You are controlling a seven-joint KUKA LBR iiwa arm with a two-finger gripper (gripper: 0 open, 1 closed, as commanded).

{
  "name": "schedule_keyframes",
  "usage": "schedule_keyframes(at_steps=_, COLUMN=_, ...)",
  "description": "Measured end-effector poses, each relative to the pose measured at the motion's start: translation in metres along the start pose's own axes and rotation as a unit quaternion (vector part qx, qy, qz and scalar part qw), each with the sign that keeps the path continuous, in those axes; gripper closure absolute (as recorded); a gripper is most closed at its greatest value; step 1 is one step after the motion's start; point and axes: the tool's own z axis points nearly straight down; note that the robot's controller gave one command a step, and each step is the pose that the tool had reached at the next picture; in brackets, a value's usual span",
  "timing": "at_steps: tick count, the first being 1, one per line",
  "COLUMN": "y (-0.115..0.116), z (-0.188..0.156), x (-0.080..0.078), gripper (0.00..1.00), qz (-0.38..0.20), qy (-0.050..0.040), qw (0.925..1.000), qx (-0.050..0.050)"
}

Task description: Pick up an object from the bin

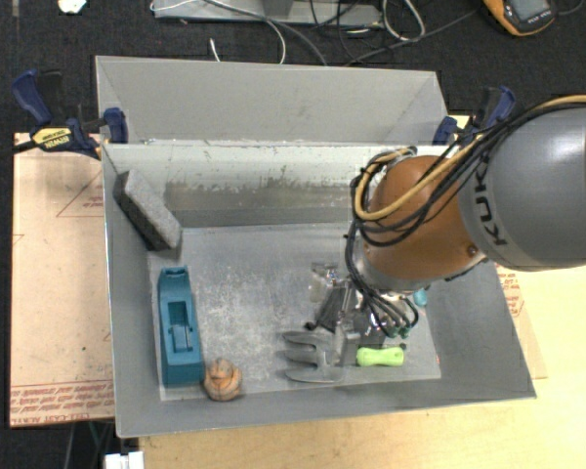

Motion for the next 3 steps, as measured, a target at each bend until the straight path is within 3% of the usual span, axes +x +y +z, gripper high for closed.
schedule_keyframes(at_steps=1, y=-0.003, z=0.002, x=0.013, gripper=0.00, qz=-0.001, qy=0.0024, qw=1.0000, qx=0.000)
schedule_keyframes(at_steps=2, y=-0.029, z=0.012, x=0.006, gripper=0.00, qz=0.061, qy=-0.0019, qw=0.9982, qx=0.000)
schedule_keyframes(at_steps=3, y=-0.035, z=0.023, x=-0.002, gripper=0.00, qz=0.023, qy=0.0023, qw=0.9997, qx=-0.001)
